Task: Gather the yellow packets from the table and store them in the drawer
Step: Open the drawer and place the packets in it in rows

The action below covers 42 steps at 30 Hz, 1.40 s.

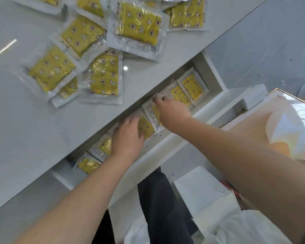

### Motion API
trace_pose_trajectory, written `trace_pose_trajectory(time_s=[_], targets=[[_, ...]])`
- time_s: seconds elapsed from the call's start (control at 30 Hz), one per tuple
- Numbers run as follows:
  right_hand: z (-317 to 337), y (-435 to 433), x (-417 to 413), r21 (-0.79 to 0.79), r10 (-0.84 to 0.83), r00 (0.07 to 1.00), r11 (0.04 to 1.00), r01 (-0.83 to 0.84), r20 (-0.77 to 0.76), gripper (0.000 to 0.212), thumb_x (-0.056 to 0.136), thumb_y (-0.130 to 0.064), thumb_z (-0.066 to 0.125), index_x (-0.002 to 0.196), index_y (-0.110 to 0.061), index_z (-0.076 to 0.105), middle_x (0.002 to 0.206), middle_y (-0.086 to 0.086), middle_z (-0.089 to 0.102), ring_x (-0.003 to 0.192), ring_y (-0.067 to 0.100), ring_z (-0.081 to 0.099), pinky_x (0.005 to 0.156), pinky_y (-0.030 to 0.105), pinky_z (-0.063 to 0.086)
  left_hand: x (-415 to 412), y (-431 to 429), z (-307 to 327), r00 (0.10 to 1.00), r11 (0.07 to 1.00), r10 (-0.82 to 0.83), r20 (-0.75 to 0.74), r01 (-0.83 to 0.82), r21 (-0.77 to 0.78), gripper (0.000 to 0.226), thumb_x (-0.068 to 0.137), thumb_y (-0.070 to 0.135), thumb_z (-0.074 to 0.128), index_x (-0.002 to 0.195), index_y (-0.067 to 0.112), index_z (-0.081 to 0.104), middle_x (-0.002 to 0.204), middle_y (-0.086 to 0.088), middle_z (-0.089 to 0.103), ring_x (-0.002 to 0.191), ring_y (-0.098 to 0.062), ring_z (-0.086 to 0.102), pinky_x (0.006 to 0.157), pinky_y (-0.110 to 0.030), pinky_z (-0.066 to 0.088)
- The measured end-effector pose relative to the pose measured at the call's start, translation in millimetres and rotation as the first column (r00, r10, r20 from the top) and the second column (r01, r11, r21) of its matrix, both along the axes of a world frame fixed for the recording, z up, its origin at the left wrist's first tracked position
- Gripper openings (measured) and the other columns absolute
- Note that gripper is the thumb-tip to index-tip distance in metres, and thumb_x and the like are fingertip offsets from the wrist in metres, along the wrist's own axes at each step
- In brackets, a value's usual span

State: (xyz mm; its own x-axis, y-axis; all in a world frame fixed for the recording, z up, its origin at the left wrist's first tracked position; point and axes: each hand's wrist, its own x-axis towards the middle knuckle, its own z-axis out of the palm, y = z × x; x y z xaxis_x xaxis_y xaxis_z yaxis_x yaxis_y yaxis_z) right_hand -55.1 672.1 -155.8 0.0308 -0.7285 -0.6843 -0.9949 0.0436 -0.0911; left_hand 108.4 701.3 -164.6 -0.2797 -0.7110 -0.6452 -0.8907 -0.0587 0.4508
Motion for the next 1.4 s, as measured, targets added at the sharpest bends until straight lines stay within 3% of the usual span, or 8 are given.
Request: trace_pose_trajectory(time_s=[0.17, 0.27, 0.4, 0.57, 0.77, 0.93, 1.1, 1.4], targets=[[53, 2, 8, -0.089, -0.130, 0.988, 0.987, 0.137, 0.078, 0.038, 0.090, -0.008, 0.052, 0.126, -0.017, 0.045, 0.110, 0.004, 0.056, 0.075, 0.021, 0.053, 0.044, 0.024, 0.031, 23, -18, 60, 0.995, 0.992, -0.022, -0.101, 0.009, -0.125, 0.015, 0.090, 0.016, 0.055, 0.103, 0.017, 0.062, 0.102, 0.004, 0.061, 0.097, -0.016, 0.054, 0.071, -0.033, 0.047], [80, -7, 20, -0.135, -0.200, 0.969, 0.966, 0.219, 0.145, 0.032, 0.092, -0.012, 0.047, 0.124, -0.017, 0.049, 0.112, 0.002, 0.057, 0.079, 0.022, 0.058, 0.054, 0.030, 0.047, 39, -36, 85, 0.991, 0.986, -0.037, -0.125, 0.015, -0.168, 0.008, 0.090, 0.016, 0.055, 0.094, 0.019, 0.062, 0.092, 0.005, 0.060, 0.090, -0.016, 0.054, 0.068, -0.036, 0.051], [96, -30, 48, -0.124, -0.350, 0.898, 0.911, 0.392, 0.269, 0.034, 0.094, -0.017, 0.048, 0.129, -0.018, 0.048, 0.115, 0.002, 0.056, 0.087, 0.020, 0.058, 0.067, 0.034, 0.050, 61, -73, 92, 0.996, 0.954, 0.008, -0.089, -0.034, -0.297, 0.011, 0.088, 0.013, 0.058, 0.099, 0.015, 0.062, 0.101, 0.001, 0.057, 0.098, -0.018, 0.052, 0.074, -0.034, 0.048], [90, -63, 93, -0.027, -0.641, 0.648, 0.702, 0.712, 0.412, 0.051, 0.092, -0.026, 0.059, 0.138, -0.017, 0.038, 0.129, 0.005, 0.052, 0.117, 0.024, 0.050, 0.093, 0.040, 0.047, 89, -132, 79, 0.982, 0.884, 0.181, 0.055, -0.138, -0.447, 0.040, 0.083, 0.020, 0.067, 0.119, 0.013, 0.053, 0.128, -0.010, 0.046, 0.119, -0.030, 0.044, 0.094, -0.045, 0.038], [78, -90, 140, -0.048, -0.890, 0.393, 0.393, 0.918, 0.233, 0.066, 0.082, -0.042, 0.071, 0.132, -0.016, 0.037, 0.126, 0.004, 0.055, 0.116, 0.027, 0.052, 0.096, 0.046, 0.045, 105, -170, 70, 0.951, 0.934, 0.216, 0.222, -0.135, -0.331, 0.078, 0.075, 0.037, 0.077, 0.137, 0.013, 0.036, 0.137, -0.013, 0.044, 0.126, -0.034, 0.041, 0.098, -0.051, 0.034], [70, -91, 156, 0.165, -0.968, 0.085, 0.126, 0.978, 0.235, 0.047, 0.080, -0.045, 0.072, 0.109, -0.016, 0.049, 0.101, 0.002, 0.062, 0.094, 0.025, 0.063, 0.082, 0.044, 0.053, 110, -174, 69, 0.946, 0.961, 0.273, 0.172, -0.260, -0.099, 0.048, 0.075, 0.036, 0.075, 0.108, 0.014, 0.049, 0.094, 0.001, 0.059, 0.091, -0.025, 0.057, 0.087, -0.039, 0.039], [79, -68, 153, 0.225, -0.963, 0.058, 0.120, 0.967, 0.265, 0.030, 0.087, -0.038, 0.066, 0.091, -0.014, 0.049, 0.083, 0.000, 0.053, 0.078, 0.019, 0.055, 0.068, 0.035, 0.047, 121, -175, 74, 0.967, 0.967, 0.211, 0.142, -0.228, 0.115, 0.023, 0.079, 0.034, 0.075, 0.071, 0.020, 0.058, 0.064, 0.009, 0.049, 0.059, -0.011, 0.047, 0.047, -0.021, 0.029], [116, -73, 165, 0.525, -0.843, -0.372, -0.130, 0.841, 0.388, 0.007, 0.091, -0.022, 0.066, 0.090, -0.024, 0.059, 0.087, -0.013, 0.063, 0.074, -0.003, 0.055, 0.058, 0.018, 0.041, 168, -192, 87, 0.935, 0.933, 0.339, 0.103, -0.348, 0.094, 0.018, 0.081, 0.020, 0.070, 0.097, 0.016, 0.060, 0.090, -0.001, 0.058, 0.089, -0.025, 0.055, 0.075, -0.029, 0.038]])
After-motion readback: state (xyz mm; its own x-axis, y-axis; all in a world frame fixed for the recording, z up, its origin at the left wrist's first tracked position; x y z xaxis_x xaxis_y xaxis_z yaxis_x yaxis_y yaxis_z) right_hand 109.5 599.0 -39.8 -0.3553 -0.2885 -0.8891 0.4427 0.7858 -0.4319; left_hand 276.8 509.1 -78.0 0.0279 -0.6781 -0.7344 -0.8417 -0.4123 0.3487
